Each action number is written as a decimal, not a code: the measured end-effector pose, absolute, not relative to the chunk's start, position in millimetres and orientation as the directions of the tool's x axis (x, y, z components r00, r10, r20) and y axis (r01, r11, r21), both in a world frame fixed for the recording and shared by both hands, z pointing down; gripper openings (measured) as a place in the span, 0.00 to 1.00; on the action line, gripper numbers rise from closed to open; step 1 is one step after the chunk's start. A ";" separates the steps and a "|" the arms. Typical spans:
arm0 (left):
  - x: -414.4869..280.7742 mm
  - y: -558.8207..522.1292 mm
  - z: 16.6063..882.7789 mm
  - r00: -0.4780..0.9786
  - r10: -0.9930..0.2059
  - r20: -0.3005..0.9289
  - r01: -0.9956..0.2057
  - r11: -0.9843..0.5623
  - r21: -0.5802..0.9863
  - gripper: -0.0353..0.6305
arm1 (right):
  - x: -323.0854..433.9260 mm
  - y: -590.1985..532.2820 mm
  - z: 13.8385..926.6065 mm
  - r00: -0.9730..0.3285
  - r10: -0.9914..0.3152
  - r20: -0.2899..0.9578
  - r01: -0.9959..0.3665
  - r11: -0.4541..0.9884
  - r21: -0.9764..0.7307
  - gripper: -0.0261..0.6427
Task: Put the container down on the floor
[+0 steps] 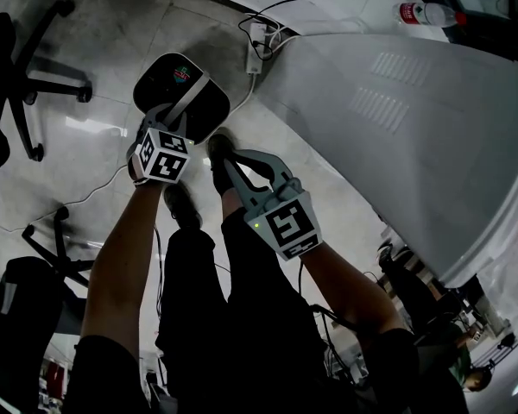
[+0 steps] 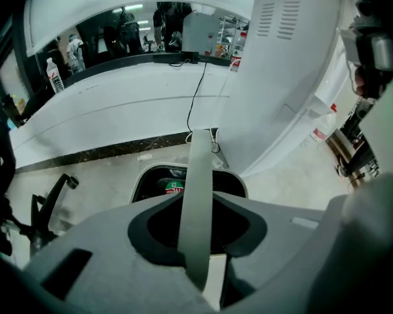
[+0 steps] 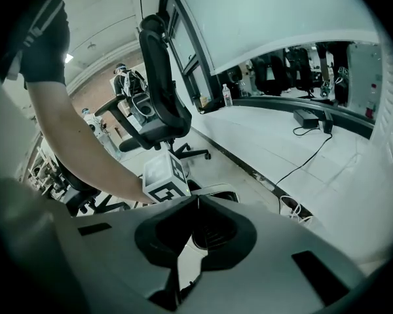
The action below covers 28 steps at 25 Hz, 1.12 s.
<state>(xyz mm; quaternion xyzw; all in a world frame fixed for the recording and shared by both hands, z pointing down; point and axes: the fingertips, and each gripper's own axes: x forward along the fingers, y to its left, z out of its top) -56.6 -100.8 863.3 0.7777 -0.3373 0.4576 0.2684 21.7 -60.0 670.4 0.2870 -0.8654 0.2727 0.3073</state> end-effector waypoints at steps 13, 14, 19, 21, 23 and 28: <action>-76.2 -80.6 850.7 0.285 -0.257 0.923 -0.807 -0.584 0.087 0.32 | 17.4 -54.9 661.2 -0.654 -0.313 0.689 -0.649 0.701 -0.297 0.05; -78.8 -78.1 848.0 0.271 -0.252 0.929 -0.805 -0.589 0.075 0.33 | 17.6 -55.9 659.5 -0.652 -0.315 0.690 -0.648 0.705 -0.290 0.05; -87.6 -63.2 822.2 0.260 -0.257 0.931 -0.811 -0.581 0.066 0.36 | 15.9 -62.6 642.4 -0.653 -0.332 0.681 -0.649 0.708 -0.277 0.05; -92.1 -59.7 807.8 0.244 -0.273 0.930 -0.816 -0.577 0.044 0.36 | 13.4 -65.4 631.9 -0.662 -0.332 0.672 -0.637 0.722 -0.271 0.05; -96.0 -55.7 790.2 0.242 -0.289 0.926 -0.837 -0.545 0.048 0.36 | 10.9 -66.6 619.9 -0.670 -0.331 0.664 -0.629 0.728 -0.272 0.05; -104.0 -58.7 719.8 0.283 -0.393 0.875 -0.888 -0.452 0.084 0.36 | 0.3 -73.2 580.5 -0.685 -0.337 0.646 -0.617 0.740 -0.268 0.05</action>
